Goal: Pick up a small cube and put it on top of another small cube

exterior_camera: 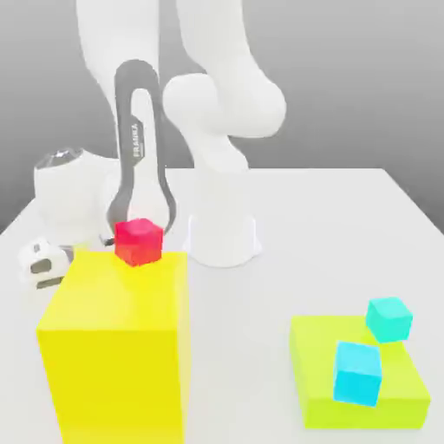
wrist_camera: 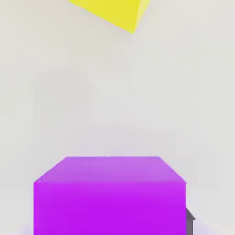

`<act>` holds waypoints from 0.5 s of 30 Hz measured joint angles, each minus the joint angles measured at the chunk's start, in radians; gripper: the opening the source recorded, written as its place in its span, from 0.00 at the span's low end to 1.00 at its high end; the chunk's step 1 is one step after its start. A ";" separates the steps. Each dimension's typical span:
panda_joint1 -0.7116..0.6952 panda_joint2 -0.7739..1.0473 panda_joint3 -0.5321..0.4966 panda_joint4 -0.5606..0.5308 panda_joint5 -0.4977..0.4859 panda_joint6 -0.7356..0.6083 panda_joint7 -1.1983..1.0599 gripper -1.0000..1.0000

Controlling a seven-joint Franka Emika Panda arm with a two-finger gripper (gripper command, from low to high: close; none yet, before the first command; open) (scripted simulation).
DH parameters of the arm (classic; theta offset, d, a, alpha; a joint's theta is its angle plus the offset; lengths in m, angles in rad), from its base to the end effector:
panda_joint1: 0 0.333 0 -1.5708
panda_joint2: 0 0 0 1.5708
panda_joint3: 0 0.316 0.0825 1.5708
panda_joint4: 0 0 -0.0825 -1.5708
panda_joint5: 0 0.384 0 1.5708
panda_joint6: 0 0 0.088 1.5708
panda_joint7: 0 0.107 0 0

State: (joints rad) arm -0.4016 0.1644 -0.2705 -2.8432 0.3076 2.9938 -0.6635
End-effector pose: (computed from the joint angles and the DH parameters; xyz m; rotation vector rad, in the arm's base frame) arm 0.2568 -0.2402 0.1562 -3.1028 0.4842 0.0008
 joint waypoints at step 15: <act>-0.157 -0.364 0.146 0.108 -1.045 -0.066 0.422 0.00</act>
State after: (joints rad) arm -0.5585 -0.1993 -0.1244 -2.7355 -0.7378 2.9280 -0.2418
